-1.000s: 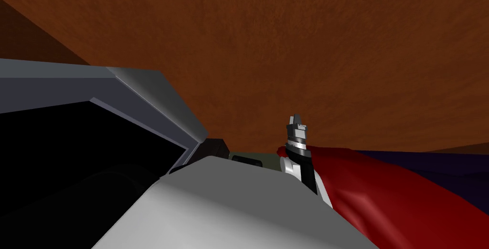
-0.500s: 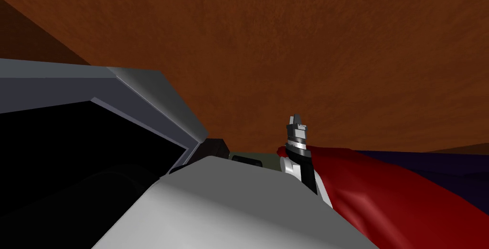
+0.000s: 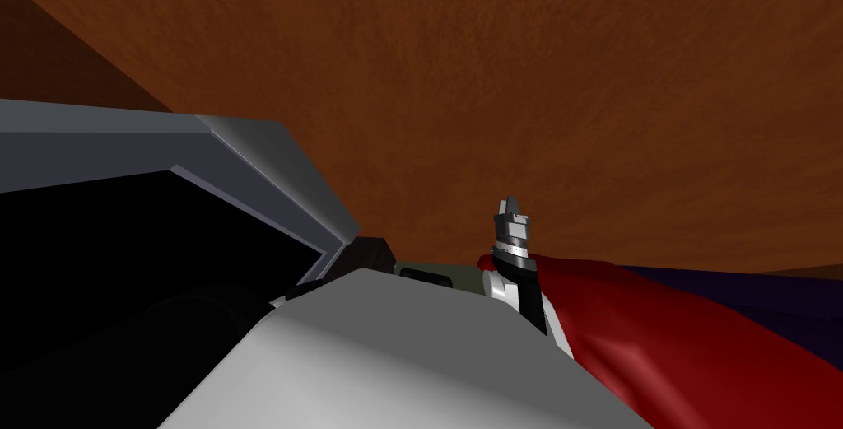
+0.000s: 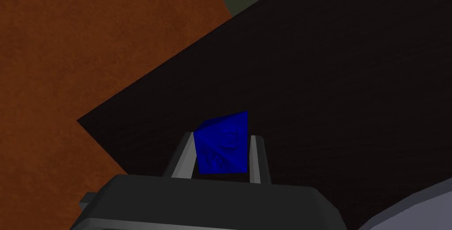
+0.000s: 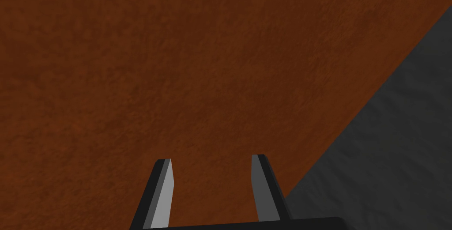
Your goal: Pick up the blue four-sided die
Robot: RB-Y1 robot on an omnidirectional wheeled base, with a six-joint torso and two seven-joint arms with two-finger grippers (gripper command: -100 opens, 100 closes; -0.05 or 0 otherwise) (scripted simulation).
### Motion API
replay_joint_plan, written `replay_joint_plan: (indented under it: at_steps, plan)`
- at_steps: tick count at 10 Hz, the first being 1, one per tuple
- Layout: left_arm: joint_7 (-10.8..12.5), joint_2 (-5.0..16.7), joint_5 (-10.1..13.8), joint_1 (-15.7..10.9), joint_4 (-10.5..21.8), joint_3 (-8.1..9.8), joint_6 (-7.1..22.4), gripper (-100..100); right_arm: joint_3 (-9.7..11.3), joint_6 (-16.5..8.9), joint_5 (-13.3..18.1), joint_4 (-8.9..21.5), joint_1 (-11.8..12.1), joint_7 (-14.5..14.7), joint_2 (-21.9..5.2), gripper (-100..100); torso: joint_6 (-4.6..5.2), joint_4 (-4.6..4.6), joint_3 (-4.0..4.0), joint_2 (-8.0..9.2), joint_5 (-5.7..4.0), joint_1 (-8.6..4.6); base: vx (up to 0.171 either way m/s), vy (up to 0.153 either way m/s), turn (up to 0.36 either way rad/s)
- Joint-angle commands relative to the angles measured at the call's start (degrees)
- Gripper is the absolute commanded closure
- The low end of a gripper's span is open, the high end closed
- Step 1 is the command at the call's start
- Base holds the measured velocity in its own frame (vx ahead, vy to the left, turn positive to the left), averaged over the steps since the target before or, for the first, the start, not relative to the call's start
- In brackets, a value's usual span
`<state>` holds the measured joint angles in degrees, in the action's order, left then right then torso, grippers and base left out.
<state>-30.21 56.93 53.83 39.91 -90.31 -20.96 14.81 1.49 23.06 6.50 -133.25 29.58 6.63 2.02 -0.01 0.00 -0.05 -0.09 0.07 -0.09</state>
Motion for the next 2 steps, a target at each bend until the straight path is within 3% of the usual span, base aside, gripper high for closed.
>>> replay_joint_plan:
  at_steps: [1,2]
  plan:
    - [0.0,0.0,0.0,0.0,0.0,0.0,0.0,100,0.0,0.0,0.0,0.0,0.0,0.0,0.0,0,0.0,0.0,0.0,0.0,0.0,0.0,0.001,-0.017,0.012]
    - [-0.01,0.09,0.05,0.05,-0.14,0.07,0.07,0,0.0,0.0,0.0,0.0,0.0,0.0,0.0,0,0.01,0.0,0.0,0.0,0.03,0.07,0.0,0.0,0.0]
